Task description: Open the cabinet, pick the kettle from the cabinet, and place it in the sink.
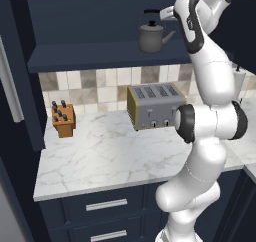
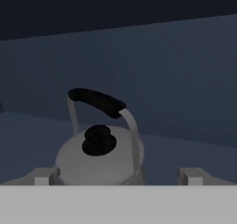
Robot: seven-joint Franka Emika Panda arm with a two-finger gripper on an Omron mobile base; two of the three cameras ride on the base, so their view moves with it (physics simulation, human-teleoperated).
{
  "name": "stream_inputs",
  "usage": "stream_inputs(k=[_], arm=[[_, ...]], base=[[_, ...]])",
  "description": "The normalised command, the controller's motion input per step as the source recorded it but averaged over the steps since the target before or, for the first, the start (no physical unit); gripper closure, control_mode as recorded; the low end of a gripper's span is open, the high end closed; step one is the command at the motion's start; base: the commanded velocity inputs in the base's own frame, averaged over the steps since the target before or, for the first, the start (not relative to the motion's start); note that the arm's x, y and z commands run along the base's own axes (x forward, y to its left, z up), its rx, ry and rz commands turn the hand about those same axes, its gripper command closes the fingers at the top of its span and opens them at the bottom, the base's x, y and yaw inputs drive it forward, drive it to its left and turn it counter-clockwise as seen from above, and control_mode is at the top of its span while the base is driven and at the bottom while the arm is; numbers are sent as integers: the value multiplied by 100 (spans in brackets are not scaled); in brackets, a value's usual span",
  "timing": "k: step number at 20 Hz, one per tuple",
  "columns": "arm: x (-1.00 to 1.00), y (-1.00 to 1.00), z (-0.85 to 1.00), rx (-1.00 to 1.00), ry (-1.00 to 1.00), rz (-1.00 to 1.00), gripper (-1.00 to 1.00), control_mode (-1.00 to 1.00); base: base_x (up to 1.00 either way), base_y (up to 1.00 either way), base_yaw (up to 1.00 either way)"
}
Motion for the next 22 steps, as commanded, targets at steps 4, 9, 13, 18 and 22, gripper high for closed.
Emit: stream_inputs(k=[4, 9, 13, 18, 22], arm=[[20, 0, -14, 3, 0, 0, -100, -100], [23, 0, -16, 3, 0, 0, -100, -100], [24, 0, 0, 2, 0, 0, -100, -100], [25, 3, 0, 1, 0, 0, -100, -100], [25, 0, 0, 2, 0, 0, -100, -100]], base=[[0, 0, 0], [0, 0, 0], [0, 0, 0], [0, 0, 0], [0, 0, 0]])
